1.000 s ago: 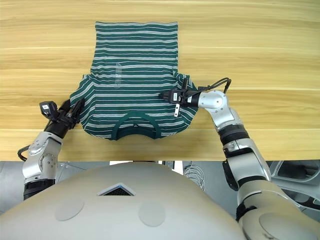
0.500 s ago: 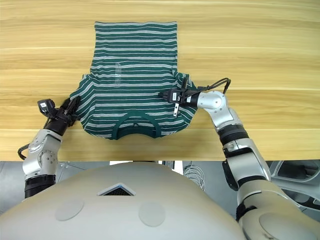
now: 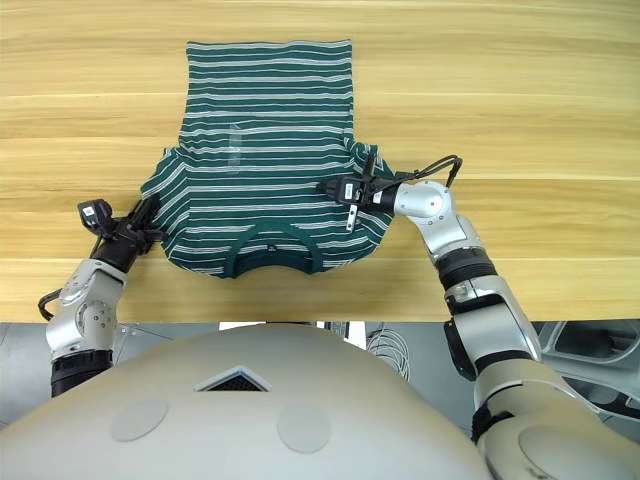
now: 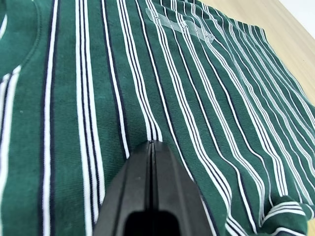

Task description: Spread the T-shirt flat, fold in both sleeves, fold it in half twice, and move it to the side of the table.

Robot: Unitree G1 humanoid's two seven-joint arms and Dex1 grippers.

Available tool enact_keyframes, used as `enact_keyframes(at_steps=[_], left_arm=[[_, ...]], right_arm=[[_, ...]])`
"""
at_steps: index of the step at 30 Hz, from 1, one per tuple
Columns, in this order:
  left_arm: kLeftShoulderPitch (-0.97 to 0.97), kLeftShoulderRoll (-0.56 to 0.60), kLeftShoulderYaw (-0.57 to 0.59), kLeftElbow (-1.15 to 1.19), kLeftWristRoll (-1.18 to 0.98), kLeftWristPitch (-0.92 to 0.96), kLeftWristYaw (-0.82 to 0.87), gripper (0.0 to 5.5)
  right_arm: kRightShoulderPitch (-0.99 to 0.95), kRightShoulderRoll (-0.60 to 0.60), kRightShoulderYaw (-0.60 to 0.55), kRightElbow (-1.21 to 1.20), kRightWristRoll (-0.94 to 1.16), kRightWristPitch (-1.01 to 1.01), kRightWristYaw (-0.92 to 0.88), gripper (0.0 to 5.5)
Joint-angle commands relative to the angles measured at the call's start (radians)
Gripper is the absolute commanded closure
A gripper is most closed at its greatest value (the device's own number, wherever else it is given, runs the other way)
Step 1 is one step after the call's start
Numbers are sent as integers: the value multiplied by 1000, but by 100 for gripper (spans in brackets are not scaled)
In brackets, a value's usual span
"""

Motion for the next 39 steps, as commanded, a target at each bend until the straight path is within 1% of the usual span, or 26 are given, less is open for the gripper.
enact_keyframes(at_steps=[1,7,9,12,20,22,25,27,31,32,34,35,37,39], left_arm=[[28,-19,-33,-105,0,9,3,548],[47,-58,-167,-202,80,-7,27,548],[48,-60,-192,-228,104,-8,39,548],[52,-55,-260,-260,160,-8,51,548],[36,-42,-381,-105,362,-96,102,548],[35,-26,-396,-62,424,-121,127,548],[45,-17,-393,-66,447,-141,141,548],[65,-14,-398,-107,449,-145,136,513],[133,0,-458,-265,452,-116,110,445],[147,5,-469,-300,448,-107,106,417],[176,18,-488,-387,434,-79,96,390],[187,25,-493,-431,417,-61,89,364],[192,34,-471,-518,354,-16,73,338],[168,45,-415,-569,294,21,66,301]], right_arm=[[-5,-2,14,5,-23,11,0,550],[-2,-2,23,7,-21,5,5,550],[0,-2,25,5,-20,6,6,550],[7,2,26,6,-22,7,-2,550],[3,9,39,8,-25,6,-14,550],[6,11,43,7,-26,5,-18,550],[9,11,45,5,-25,4,-20,550],[10,10,46,2,-24,5,-21,550],[11,12,47,5,-23,5,-23,550],[11,13,48,6,-23,6,-24,550],[11,13,48,8,-22,5,-22,550],[10,13,48,10,-22,5,-22,550],[9,16,48,12,-22,6,-24,550],[7,20,46,15,-19,4,-28,550]])
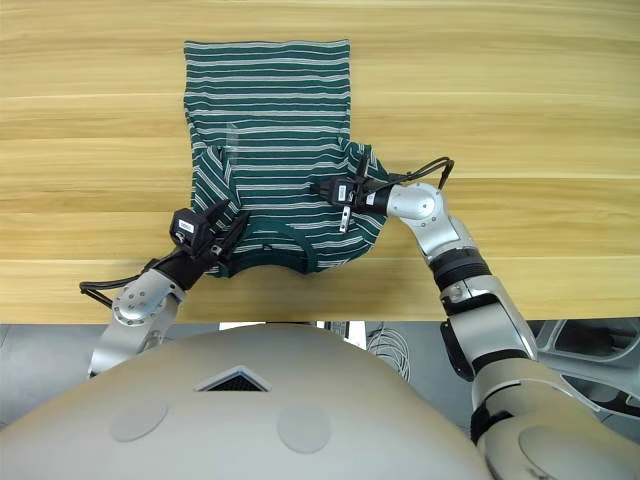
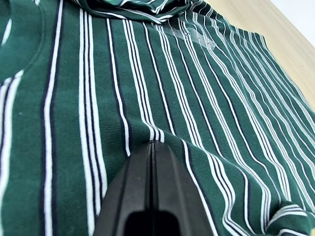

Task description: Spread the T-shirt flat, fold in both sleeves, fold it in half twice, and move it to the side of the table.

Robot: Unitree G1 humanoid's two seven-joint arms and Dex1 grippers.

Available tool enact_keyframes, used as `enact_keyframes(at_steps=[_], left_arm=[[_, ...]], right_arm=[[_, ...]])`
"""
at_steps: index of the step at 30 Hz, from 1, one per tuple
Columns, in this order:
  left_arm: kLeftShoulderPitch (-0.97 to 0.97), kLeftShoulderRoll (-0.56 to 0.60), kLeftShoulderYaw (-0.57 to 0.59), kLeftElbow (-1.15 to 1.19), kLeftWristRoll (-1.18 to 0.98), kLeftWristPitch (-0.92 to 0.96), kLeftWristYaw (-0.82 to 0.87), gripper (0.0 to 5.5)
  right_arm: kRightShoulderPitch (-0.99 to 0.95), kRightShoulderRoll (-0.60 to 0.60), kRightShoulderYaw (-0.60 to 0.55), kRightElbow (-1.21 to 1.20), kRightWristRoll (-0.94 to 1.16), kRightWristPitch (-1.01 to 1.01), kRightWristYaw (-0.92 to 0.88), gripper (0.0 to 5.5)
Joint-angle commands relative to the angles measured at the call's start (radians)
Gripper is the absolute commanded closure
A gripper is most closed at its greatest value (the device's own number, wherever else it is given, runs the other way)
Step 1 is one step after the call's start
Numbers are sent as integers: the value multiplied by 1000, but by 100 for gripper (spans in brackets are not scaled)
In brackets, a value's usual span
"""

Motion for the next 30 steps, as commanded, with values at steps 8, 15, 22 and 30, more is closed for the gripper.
enact_keyframes(at_steps=[8,15,22,30], left_arm=[[-295,62,126,404,-5,-108,-55,301],[-338,39,72,804,122,-334,-24,301],[-279,14,59,824,135,-414,16,299],[-223,13,41,727,119,-398,8,299]], right_arm=[[76,38,-112,-159,307,13,112,550],[339,-144,-372,-542,824,299,362,550],[547,-236,-480,-543,763,413,341,487],[635,-180,-494,-628,800,828,92,336]])
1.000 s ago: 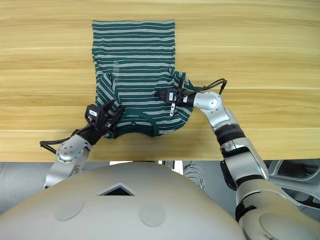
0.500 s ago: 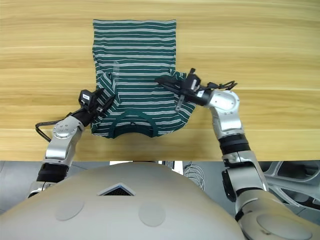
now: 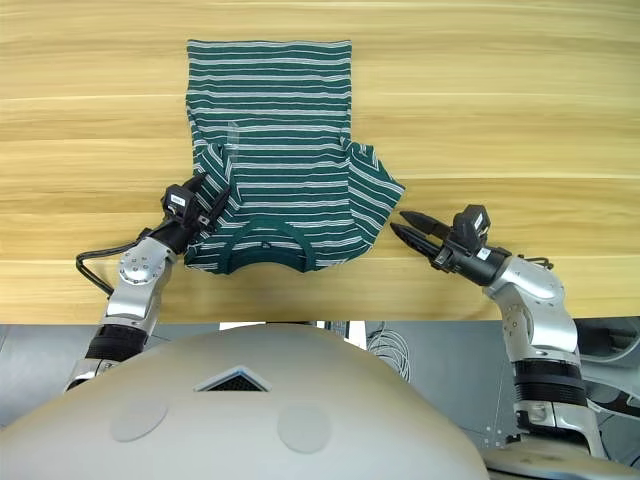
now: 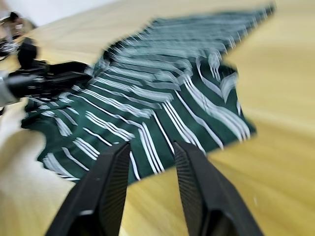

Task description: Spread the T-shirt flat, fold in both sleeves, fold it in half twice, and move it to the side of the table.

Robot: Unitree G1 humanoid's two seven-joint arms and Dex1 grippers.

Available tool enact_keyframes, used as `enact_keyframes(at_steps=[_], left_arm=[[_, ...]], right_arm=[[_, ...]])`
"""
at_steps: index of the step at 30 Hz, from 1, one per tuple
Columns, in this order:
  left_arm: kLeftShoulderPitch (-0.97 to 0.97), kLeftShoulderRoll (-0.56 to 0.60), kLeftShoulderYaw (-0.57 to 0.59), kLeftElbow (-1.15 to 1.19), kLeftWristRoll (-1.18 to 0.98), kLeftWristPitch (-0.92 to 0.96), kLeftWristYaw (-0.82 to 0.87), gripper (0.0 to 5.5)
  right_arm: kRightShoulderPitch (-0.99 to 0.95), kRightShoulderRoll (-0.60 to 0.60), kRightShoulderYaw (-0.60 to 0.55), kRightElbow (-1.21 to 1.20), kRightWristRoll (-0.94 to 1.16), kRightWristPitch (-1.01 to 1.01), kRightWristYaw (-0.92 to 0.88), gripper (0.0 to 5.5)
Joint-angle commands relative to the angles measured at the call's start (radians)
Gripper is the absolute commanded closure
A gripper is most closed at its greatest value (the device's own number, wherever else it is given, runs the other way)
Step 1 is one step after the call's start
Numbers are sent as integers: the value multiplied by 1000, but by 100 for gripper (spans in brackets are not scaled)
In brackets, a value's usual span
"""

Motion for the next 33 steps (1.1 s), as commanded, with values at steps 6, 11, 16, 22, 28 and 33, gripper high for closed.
enact_keyframes(at_steps=[6,11,16,22,28,33], left_arm=[[106,-3,-30,-11,18,84,-8,299],[104,-3,-27,-12,19,84,-8,299],[100,-3,-25,-7,20,83,-9,299],[100,-3,-24,-6,24,80,-5,299],[105,-6,-22,-7,24,77,1,299],[108,-9,-25,-9,26,75,5,299]], right_arm=[[-100,68,-11,-8,-11,277,-220,242],[-150,92,-21,-3,-26,362,-293,219],[-174,110,-57,12,-29,419,-342,219],[-182,133,-27,-19,-42,441,-341,219],[-204,161,-10,-14,-52,442,-349,219],[-233,184,-9,10,-72,428,-354,219]])
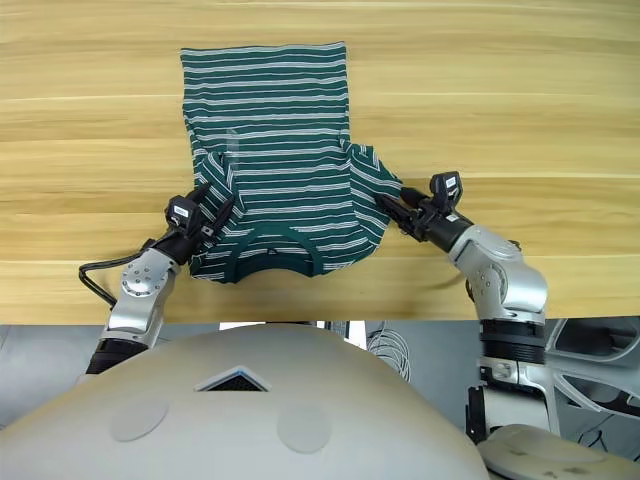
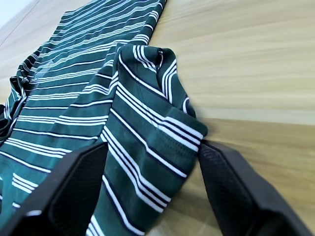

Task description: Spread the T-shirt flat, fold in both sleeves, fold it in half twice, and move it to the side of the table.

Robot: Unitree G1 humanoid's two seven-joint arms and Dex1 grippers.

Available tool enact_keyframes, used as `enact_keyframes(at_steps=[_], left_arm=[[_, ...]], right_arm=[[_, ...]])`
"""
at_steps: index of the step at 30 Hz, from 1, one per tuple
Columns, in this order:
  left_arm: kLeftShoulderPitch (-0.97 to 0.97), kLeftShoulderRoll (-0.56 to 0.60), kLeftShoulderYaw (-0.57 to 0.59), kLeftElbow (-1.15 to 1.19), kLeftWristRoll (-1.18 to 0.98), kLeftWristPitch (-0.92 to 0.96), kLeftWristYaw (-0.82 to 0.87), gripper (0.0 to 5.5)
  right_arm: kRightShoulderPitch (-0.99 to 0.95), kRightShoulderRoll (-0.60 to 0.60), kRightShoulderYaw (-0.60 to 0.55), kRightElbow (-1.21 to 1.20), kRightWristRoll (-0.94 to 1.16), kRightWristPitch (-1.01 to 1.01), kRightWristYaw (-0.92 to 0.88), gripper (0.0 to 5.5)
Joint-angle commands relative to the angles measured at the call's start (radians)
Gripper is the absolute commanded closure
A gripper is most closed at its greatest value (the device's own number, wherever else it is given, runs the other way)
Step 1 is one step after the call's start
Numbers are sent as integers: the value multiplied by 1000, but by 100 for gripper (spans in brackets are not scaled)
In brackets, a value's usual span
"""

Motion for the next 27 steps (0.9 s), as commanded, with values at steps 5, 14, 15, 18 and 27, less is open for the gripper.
enact_keyframes(at_steps=[5,14,15,18,27], left_arm=[[47,0,-18,51,28,60,2,299],[45,-4,-22,59,34,56,4,299],[44,-5,-23,60,35,55,5,299],[43,-7,-25,63,36,54,6,299],[43,-9,-31,66,38,54,7,299]], right_arm=[[-19,37,-1,31,-43,-5,-27,219],[-17,51,7,13,-80,-50,-21,345],[-19,52,7,14,-83,-54,-21,365],[-21,57,4,14,-98,-68,-22,422],[-19,70,6,-46,-103,-113,-13,549]])
